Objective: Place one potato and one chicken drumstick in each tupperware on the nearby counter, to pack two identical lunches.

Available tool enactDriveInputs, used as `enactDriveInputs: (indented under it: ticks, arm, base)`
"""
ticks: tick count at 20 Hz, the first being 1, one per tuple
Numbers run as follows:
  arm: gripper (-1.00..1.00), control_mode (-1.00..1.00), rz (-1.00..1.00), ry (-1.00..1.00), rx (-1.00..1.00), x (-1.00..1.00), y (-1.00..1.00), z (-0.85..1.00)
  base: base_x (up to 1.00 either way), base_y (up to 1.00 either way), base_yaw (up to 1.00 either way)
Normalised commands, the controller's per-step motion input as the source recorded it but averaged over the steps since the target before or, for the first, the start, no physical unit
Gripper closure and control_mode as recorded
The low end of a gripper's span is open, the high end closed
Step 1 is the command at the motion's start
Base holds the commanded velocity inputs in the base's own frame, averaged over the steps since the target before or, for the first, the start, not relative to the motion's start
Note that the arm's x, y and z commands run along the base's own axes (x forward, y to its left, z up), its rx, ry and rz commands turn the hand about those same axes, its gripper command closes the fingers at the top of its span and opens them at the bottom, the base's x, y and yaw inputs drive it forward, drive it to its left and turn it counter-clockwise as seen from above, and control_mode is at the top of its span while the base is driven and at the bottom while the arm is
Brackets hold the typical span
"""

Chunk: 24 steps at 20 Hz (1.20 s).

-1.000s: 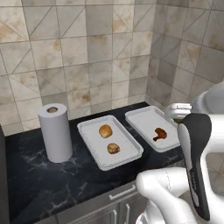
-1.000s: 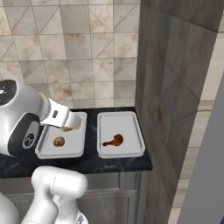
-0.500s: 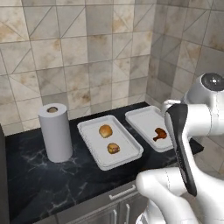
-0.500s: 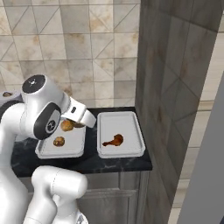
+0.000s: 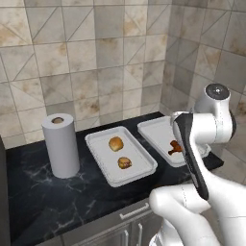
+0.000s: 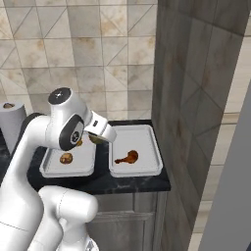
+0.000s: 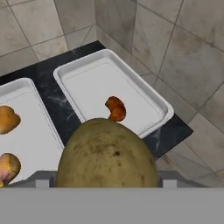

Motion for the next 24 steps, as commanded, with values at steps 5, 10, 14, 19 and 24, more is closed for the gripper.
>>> enactDriveInputs:
  ticks: [5, 10, 14, 19, 24]
  arm:
    - [1.00, -1.00, 0.00, 0.02, 0.00, 0.58, 0.00, -0.38]
    - [1.00, -1.00, 0.00, 0.03, 0.00, 0.57, -0.01, -0.33]
    - [1.00, -1.00, 0.00, 0.04, 0.00, 0.58, -0.01, -0.31]
    - [1.00, -1.00, 0.00, 0.04, 0.00, 0.56, -0.02, -0.31]
    - [1.00, -1.00, 0.00, 0.03, 0.00, 0.54, -0.09, -0.28]
  base:
    - [0.00, 0.00, 0.00]
    - [0.00, 0.00, 0.00]
    - [0.00, 0.00, 0.00]
    - [0.00, 0.00, 0.00]
    - [0.00, 0.00, 0.00]
